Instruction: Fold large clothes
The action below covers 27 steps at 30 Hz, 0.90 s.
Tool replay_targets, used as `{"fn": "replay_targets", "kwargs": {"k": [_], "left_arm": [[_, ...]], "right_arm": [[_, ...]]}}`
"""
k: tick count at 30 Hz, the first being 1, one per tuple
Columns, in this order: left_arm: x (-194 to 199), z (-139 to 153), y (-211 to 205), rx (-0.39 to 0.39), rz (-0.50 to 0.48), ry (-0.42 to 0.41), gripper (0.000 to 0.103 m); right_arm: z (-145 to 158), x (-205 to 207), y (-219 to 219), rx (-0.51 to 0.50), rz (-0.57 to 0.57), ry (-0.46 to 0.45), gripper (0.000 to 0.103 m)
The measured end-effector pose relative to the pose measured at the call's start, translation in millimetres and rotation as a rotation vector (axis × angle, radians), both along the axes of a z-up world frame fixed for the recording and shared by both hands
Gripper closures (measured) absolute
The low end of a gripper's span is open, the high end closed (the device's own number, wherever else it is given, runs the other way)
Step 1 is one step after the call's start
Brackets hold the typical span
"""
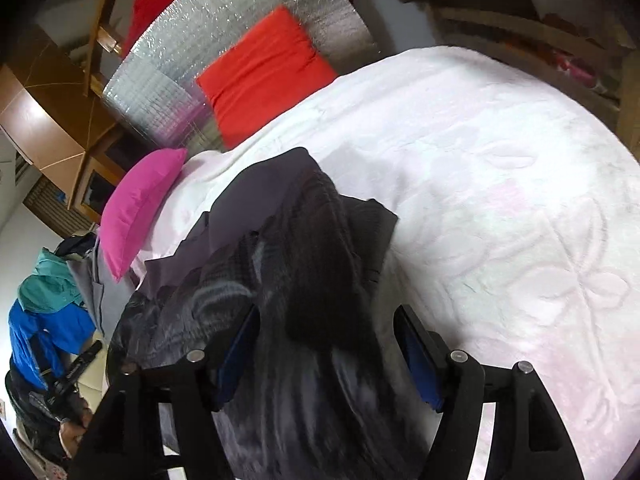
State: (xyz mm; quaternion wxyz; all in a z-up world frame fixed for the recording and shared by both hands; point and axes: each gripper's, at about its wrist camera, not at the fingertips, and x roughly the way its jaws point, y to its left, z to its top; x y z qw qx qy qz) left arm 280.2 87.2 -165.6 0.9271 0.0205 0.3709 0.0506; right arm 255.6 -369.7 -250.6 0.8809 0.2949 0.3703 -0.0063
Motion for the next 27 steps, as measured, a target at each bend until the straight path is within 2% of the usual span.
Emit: {"fn": "replay_targets", "kwargs": {"k": [3,5,8,12,16,19,22,23,25,27], "left_arm": [[-17,9,-8,0.048,-0.019,-0.052,0.032],[-28,14,-11,0.060,-0.028,-0.072,0.032],[-38,17,-15,0.069,-0.042,-0.092,0.032],[-38,20,-23,0.070,-0.043,-0.096,0.032],[-39,14,-27,0.076,-0.048,-0.086,0.032],[-36,9,-29,0.080,-0.053,-0.069,0.032],[-32,3,-30,0.079,-0.055,-0.050,0.032],[-31,2,-31,0.079,-0.056,-0.045,0.032],[-29,-2,-35,0.089,-0.058,-0.038,0.032],[-28,-7,-39,0.096,-0.064,-0.024,0.032]], "right_arm": [[2,-8,9,-0.074,0.002,0.004,0.032],[2,-20,9,-0.084,0.002,-0.009,0.045],[1,-26,18,-0.127,-0.015,-0.001,0.054],[-20,-15,19,-0.142,-0.020,0.110,0.055],[-12,-19,24,-0.185,-0.032,0.099,0.055],[3,-28,21,-0.176,-0.075,0.055,0.053],[24,-45,17,-0.179,-0.142,-0.075,0.044],[31,-50,19,-0.187,-0.151,-0.133,0.044],[37,-50,28,-0.210,-0.131,-0.180,0.044],[35,-41,43,-0.226,-0.068,-0.166,0.044]]}}
